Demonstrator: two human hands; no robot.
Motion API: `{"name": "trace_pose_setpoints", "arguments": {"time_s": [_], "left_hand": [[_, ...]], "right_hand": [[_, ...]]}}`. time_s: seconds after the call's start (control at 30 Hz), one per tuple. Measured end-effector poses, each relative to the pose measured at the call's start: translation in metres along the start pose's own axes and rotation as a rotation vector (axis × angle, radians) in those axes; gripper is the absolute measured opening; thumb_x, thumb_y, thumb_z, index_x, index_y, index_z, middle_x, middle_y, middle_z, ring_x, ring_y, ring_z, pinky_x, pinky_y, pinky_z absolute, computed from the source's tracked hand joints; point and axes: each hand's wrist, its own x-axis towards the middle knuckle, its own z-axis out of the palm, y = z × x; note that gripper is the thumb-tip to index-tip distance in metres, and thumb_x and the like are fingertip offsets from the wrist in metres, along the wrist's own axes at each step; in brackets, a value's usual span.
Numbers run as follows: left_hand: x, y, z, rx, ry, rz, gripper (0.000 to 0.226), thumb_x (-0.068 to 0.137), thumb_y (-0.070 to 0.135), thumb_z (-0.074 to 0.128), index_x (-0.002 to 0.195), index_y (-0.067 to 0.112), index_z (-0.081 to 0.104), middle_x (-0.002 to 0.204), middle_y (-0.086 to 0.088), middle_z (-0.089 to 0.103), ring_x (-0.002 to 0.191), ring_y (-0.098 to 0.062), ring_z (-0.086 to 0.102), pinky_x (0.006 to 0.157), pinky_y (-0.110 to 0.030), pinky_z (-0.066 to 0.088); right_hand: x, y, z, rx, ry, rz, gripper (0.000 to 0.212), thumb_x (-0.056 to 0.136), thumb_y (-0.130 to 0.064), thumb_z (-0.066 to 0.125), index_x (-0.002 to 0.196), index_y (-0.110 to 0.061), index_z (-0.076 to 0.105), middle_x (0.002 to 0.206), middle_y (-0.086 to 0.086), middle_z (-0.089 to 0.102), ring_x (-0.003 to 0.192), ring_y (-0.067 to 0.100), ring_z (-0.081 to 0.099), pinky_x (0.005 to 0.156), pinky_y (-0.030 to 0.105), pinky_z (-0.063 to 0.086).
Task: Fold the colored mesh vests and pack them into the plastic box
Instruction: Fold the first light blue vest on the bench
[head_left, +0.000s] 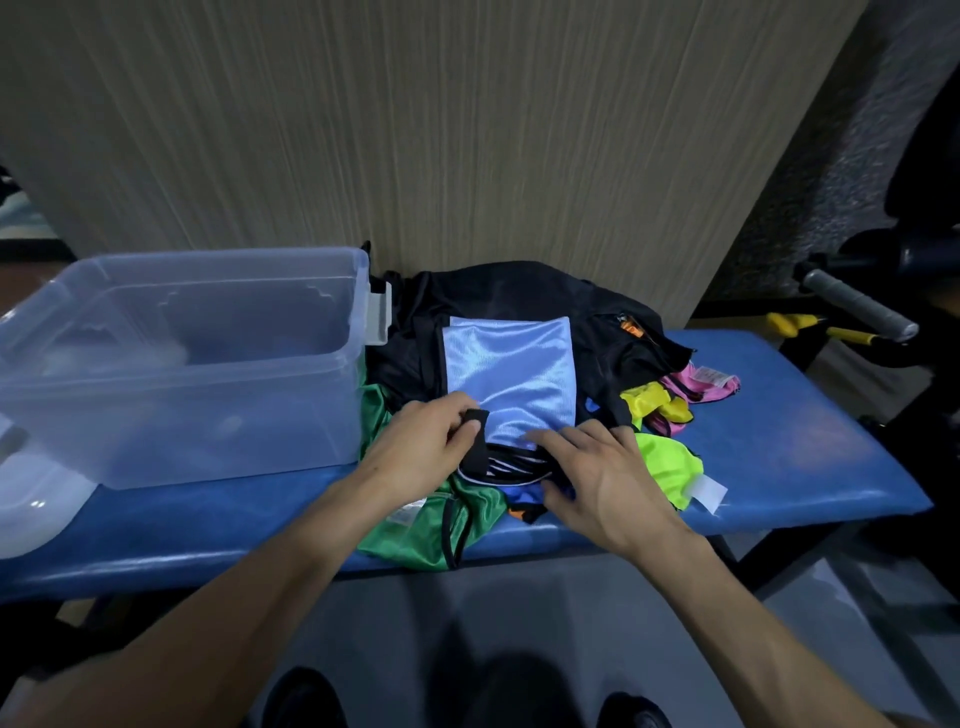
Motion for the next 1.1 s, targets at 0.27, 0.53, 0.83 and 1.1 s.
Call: {"name": "trace_pose_setpoints", "arguments": {"time_s": [0.27,0.53,0.83,1.1], "left_hand": [[0.004,-0.009,0.013,-0.105,0.150,0.073,0.008,0.096,0.019,0.069,0.094,0.026,0.066,0.090,0.013,0.059,0.078,-0.008,0.061,0.075,-0.032,0.054],[-0.004,-0.032,0.002,0.080,-0.184,0.170,0.064,0.094,0.055,0.062,0.150,0.029,0.046,0.143,0.019,0.032,0.134,0.003,0.031,0.110,-0.021,0.032],[-0.001,-0.034,0.006,0.010,-0.156,0.117,0.053,0.100,0.033,0.063,0.150,0.029,0.046,0.143,0.020,0.033,0.133,0.003,0.029,0.110,-0.017,0.024],[-0.009,-0.024,-0.009,0.041,-0.180,0.135,0.029,0.106,0.038,0.047,0.131,0.026,0.053,0.120,0.020,0.044,0.115,-0.001,0.041,0.103,-0.024,0.037]], "right_hand": [[0.001,0.021,-0.002,0.070,-0.101,-0.071,0.070,0.071,-0.020,0.071,0.137,-0.031,0.052,0.118,-0.013,0.063,0.109,0.019,0.054,0.082,0.035,0.039],[0.005,0.026,0.004,0.142,-0.068,-0.037,0.056,0.078,-0.026,0.060,0.134,-0.026,0.056,0.114,-0.012,0.063,0.106,0.015,0.053,0.084,0.034,0.038],[0.011,0.025,-0.024,0.453,-0.096,0.080,0.033,0.093,-0.023,0.069,0.126,-0.026,0.065,0.102,-0.019,0.059,0.097,0.002,0.054,0.089,0.021,0.040],[0.003,0.021,-0.040,0.577,-0.133,0.163,0.023,0.097,-0.033,0.067,0.121,-0.036,0.065,0.101,-0.007,0.062,0.097,0.006,0.058,0.084,0.023,0.048]]}}
